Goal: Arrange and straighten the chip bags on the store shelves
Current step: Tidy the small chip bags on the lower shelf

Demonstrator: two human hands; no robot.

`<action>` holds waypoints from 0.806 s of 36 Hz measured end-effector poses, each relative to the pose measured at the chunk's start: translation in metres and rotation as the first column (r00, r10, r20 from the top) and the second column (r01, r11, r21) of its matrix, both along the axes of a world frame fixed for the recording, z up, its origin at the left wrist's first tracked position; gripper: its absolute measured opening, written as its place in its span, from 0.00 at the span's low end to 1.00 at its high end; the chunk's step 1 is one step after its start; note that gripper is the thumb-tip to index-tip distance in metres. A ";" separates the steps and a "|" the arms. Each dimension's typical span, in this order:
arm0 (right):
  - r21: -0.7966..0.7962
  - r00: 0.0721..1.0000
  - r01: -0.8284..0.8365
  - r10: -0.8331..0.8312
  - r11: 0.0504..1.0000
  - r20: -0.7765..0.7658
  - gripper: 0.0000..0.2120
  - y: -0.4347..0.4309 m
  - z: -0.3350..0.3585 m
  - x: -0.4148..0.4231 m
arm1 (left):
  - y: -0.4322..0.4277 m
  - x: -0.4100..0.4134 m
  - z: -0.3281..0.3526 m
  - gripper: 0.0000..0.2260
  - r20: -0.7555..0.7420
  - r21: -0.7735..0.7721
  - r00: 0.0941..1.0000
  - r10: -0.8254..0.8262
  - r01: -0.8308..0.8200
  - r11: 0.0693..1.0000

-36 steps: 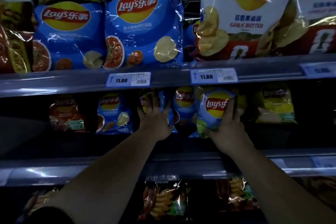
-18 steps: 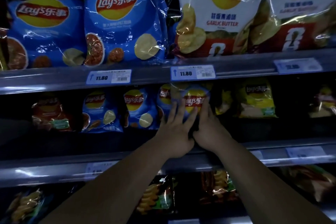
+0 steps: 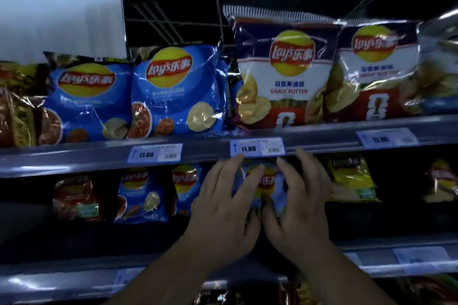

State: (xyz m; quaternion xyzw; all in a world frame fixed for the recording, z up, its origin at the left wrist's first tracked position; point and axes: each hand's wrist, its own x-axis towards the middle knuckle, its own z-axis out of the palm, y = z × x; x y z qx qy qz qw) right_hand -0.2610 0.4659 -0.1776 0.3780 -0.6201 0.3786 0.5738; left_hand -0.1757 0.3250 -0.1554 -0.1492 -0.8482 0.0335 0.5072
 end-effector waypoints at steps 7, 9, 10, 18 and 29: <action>-0.083 0.991 0.134 -0.132 0.987 0.033 0.31 0.019 0.103 0.014 | 0.026 0.010 0.081 0.29 -0.201 0.006 0.979 -0.035 0.037 0.999; -0.091 0.985 0.061 -0.045 0.994 0.170 0.37 0.022 0.127 0.012 | 0.032 0.004 0.106 0.33 -0.131 0.149 0.990 -0.050 0.069 0.986; -0.126 0.970 0.016 0.015 0.992 0.241 0.40 0.024 0.138 0.009 | 0.035 0.000 0.117 0.33 -0.096 0.230 0.993 -0.069 0.089 0.969; -0.011 0.841 0.041 -0.028 0.999 0.541 0.43 0.026 0.150 -0.028 | 0.038 -0.051 0.146 0.38 0.123 0.554 0.976 -0.177 0.080 0.828; 0.119 0.913 0.177 -0.208 0.977 0.351 0.42 0.032 0.132 -0.037 | 0.024 -0.074 0.133 0.35 0.186 0.461 0.976 0.116 -0.191 0.866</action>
